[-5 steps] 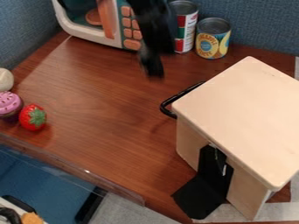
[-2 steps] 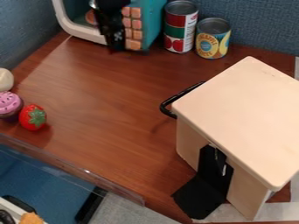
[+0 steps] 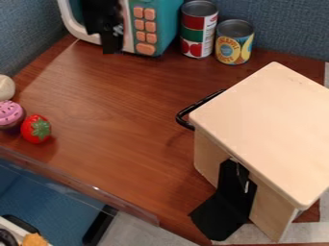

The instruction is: Close the drawer

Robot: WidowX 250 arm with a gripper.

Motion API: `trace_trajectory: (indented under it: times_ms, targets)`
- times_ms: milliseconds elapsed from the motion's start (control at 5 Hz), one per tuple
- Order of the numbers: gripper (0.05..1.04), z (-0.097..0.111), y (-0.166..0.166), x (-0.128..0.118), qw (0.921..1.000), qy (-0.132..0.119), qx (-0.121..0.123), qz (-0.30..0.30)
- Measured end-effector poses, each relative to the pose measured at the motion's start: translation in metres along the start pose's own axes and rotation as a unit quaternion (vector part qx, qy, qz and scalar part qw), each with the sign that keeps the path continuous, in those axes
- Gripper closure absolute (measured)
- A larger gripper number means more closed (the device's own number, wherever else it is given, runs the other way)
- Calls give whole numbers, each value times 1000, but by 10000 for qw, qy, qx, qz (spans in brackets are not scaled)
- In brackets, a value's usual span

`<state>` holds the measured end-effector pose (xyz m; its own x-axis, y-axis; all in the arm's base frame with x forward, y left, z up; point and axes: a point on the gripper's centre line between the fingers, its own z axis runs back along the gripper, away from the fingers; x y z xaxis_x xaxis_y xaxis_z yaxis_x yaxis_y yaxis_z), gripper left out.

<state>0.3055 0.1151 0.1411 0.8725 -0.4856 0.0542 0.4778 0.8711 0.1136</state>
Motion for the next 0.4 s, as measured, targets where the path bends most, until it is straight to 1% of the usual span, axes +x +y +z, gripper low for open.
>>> trace_trajectory:
  times_ms: [200,400]
  targets:
    - [85,15,6,-3,9994,-165,-291,80]
    - [85,23,20,-9,9966,-226,-788,103]
